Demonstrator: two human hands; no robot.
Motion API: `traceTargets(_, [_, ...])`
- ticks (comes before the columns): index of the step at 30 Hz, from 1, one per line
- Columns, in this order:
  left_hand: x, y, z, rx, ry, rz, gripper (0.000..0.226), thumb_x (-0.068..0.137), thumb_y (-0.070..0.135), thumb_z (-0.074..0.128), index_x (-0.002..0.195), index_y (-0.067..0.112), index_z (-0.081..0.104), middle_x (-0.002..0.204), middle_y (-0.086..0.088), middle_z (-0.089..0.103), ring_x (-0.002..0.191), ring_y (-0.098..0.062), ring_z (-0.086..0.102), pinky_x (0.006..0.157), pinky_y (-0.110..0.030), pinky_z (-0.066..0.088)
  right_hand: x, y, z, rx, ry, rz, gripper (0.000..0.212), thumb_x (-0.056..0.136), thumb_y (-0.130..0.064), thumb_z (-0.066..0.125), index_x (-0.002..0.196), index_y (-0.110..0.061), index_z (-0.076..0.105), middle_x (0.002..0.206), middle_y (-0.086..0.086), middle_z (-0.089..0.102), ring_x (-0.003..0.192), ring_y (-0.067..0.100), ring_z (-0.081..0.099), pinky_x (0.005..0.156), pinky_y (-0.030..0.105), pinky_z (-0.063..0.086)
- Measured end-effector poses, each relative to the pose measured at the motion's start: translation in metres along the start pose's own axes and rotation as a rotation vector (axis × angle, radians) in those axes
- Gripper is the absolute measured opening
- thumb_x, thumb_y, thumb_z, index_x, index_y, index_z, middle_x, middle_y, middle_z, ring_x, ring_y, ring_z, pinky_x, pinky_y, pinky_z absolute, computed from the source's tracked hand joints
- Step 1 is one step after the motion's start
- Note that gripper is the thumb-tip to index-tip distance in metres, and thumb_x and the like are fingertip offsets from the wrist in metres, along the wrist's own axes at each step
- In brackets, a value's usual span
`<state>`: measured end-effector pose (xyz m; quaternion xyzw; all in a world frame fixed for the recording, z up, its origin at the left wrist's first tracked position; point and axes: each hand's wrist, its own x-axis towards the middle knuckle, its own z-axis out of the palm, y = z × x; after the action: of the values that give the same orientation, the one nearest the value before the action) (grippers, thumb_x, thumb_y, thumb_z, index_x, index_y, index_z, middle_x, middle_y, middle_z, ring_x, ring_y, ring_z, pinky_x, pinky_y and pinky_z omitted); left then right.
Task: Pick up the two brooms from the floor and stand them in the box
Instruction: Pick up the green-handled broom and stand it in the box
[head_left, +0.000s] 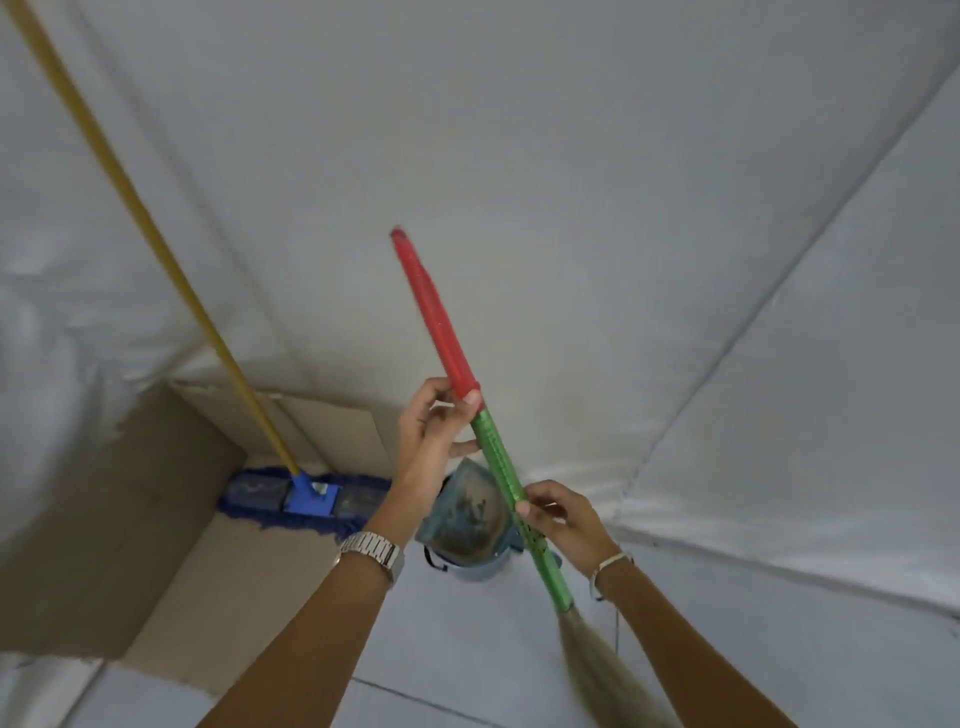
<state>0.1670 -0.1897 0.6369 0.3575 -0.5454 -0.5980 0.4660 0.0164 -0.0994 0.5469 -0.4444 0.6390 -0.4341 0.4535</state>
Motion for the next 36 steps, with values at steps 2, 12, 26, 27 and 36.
traceTargets(2, [0.001, 0.057, 0.001, 0.043, -0.061, 0.058, 0.006, 0.077, 0.025, 0.067, 0.077, 0.031, 0.066, 0.082, 0.0, 0.061, 0.079, -0.01, 0.065, 0.061, -0.029, 0.058, -0.011, -0.047, 0.003, 0.041, -0.016, -0.052, 0.002, 0.082, -0.011, 0.064, 0.083, -0.012, 0.062, 0.079, 0.0, 0.062, 0.079, 0.018, 0.057, 0.075, 0.029, 0.049])
traceTargets(12, [-0.013, 0.274, -0.05, 0.199, -0.221, 0.244, 0.004, 0.085, 0.018, 0.064, 0.087, 0.021, 0.065, 0.081, 0.01, 0.065, 0.081, -0.009, 0.064, 0.062, -0.031, 0.059, -0.046, -0.24, 0.065, 0.219, -0.086, -0.193, 0.009, 0.081, -0.011, 0.064, 0.078, -0.016, 0.057, 0.083, 0.007, 0.059, 0.085, 0.028, 0.059, 0.086, 0.054, 0.051])
traceTargets(26, [-0.004, 0.371, -0.268, 0.211, -0.174, 0.281, 0.011, 0.091, 0.02, 0.055, 0.097, 0.022, 0.064, 0.107, -0.004, 0.059, 0.088, -0.001, 0.063, 0.067, -0.026, 0.057, -0.001, -0.358, 0.262, 0.303, -0.101, -0.304, 0.026, 0.073, -0.001, 0.071, 0.098, -0.001, 0.064, 0.077, 0.004, 0.067, 0.068, 0.011, 0.067, 0.067, 0.025, 0.06])
traceTargets(27, [0.003, 0.369, -0.284, 0.213, -0.172, 0.274, 0.014, 0.092, 0.019, 0.054, 0.104, 0.017, 0.062, 0.105, -0.004, 0.056, 0.088, -0.002, 0.063, 0.067, -0.026, 0.056, 0.007, -0.359, 0.276, 0.312, -0.103, -0.302, 0.023, 0.073, -0.002, 0.071, 0.095, -0.004, 0.066, 0.078, 0.003, 0.069, 0.068, 0.011, 0.068, 0.067, 0.025, 0.06])
traceTargets(36, [0.065, 0.345, -0.381, 0.261, -0.05, 0.228, 0.014, 0.092, 0.013, 0.053, 0.106, 0.014, 0.054, 0.09, 0.0, 0.049, 0.081, -0.003, 0.061, 0.071, -0.039, 0.059, 0.1, -0.364, 0.367, 0.301, -0.255, -0.261, 0.019, 0.077, -0.001, 0.067, 0.085, -0.018, 0.067, 0.071, -0.007, 0.071, 0.067, 0.007, 0.069, 0.063, 0.023, 0.059])
